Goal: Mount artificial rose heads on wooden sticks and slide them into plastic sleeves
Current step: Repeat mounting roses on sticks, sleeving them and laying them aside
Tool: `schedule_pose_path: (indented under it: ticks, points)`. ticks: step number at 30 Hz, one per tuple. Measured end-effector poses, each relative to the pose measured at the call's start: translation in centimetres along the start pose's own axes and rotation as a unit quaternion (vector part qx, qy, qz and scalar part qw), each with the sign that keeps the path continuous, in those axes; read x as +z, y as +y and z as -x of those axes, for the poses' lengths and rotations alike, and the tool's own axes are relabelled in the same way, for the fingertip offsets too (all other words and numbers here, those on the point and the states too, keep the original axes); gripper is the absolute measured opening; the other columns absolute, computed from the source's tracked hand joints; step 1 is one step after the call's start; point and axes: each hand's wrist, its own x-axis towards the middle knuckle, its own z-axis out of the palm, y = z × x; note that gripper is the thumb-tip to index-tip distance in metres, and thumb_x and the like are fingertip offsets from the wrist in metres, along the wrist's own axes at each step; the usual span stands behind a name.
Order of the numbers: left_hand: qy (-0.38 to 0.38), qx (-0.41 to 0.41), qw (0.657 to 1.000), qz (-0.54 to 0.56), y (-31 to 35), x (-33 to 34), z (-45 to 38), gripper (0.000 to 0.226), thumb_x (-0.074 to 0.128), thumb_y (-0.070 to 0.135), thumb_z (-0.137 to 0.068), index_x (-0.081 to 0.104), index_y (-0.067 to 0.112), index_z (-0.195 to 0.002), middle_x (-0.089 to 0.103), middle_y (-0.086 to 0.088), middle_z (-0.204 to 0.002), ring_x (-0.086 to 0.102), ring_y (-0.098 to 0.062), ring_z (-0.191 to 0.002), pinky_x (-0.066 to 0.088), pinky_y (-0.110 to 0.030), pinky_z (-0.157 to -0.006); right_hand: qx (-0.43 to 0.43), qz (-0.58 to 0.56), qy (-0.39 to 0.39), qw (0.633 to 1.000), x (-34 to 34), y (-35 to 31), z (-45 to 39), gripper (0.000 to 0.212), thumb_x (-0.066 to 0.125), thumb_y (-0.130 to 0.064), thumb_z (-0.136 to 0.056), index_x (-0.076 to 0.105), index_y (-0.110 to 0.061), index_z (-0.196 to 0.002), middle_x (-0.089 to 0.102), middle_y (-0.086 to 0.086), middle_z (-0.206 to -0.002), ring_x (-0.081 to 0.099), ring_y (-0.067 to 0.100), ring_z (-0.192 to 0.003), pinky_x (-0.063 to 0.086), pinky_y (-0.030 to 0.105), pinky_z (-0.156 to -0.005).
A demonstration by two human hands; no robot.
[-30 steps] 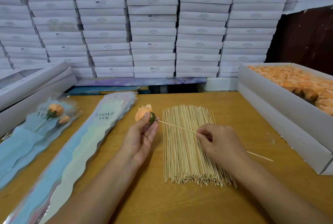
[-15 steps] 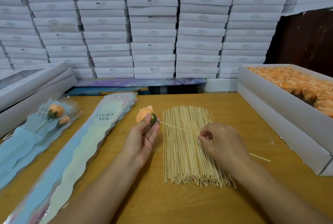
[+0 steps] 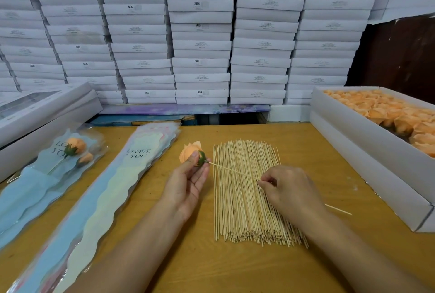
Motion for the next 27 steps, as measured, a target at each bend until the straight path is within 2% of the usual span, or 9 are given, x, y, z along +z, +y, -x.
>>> schedule_pose_path:
  ticks: [5, 11, 17, 20, 27]
  points:
    - [-0.005, 0.001, 1.0, -0.007, 0.03, 0.08, 0.08, 0.033, 0.072, 0.012, -0.076, 0.067, 0.001, -0.107, 0.076, -0.018, -0.094, 0.075, -0.018, -0.078, 0.061, -0.029, -0.077, -0.012, 0.011, 0.005, 1.0, 0.25, 0.15, 0.0, 0.012, 0.07, -0.03, -0.093, 0.075, -0.023, -0.085, 0.069, -0.013, -0.084, 0.058, 0.004, -0.076, 0.044, 0.021, -0.07]
    - [-0.005, -0.001, 1.0, -0.007, -0.1, -0.18, -0.16, 0.022, 0.068, 0.011, -0.087, 0.067, 0.001, -0.107, 0.076, -0.019, -0.094, 0.075, -0.018, -0.079, 0.062, -0.027, -0.074, -0.027, 0.027, -0.003, 0.999, 0.32, 0.23, -0.03, 0.012, 0.067, -0.031, -0.094, 0.074, -0.023, -0.088, 0.068, -0.013, -0.085, 0.059, 0.004, -0.078, 0.041, 0.018, -0.071]
    - [-0.008, -0.001, 1.0, -0.006, -0.08, -0.31, -0.27, 0.022, 0.069, 0.011, -0.085, 0.068, 0.002, -0.104, 0.076, -0.019, -0.094, 0.076, -0.018, -0.078, 0.063, -0.027, -0.07, -0.047, 0.046, -0.013, 0.998, 0.25, 0.16, 0.04, 0.016, 0.065, -0.031, -0.096, 0.076, -0.021, -0.09, 0.07, -0.01, -0.086, 0.061, 0.008, -0.08, 0.042, 0.02, -0.073]
    - [-0.005, -0.001, 1.0, -0.002, -0.05, -0.34, -0.33, 0.021, 0.068, 0.011, -0.086, 0.067, 0.001, -0.105, 0.076, -0.019, -0.093, 0.076, -0.019, -0.078, 0.063, -0.027, -0.069, -0.058, 0.053, -0.016, 0.997, 0.27, 0.06, 0.11, 0.017, 0.064, -0.029, -0.097, 0.076, -0.02, -0.089, 0.07, -0.01, -0.084, 0.062, 0.008, -0.079, 0.037, 0.019, -0.072]
    - [-0.006, -0.003, 1.0, -0.001, -0.05, -0.29, -0.25, 0.02, 0.067, 0.011, -0.088, 0.067, 0.001, -0.106, 0.077, -0.019, -0.093, 0.076, -0.019, -0.078, 0.063, -0.028, -0.072, -0.06, 0.07, -0.032, 0.995, 0.11, -0.05, 0.14, 0.023, 0.06, -0.031, -0.099, 0.074, -0.018, -0.086, 0.07, -0.008, -0.08, 0.063, 0.01, -0.076, 0.044, 0.022, -0.07]
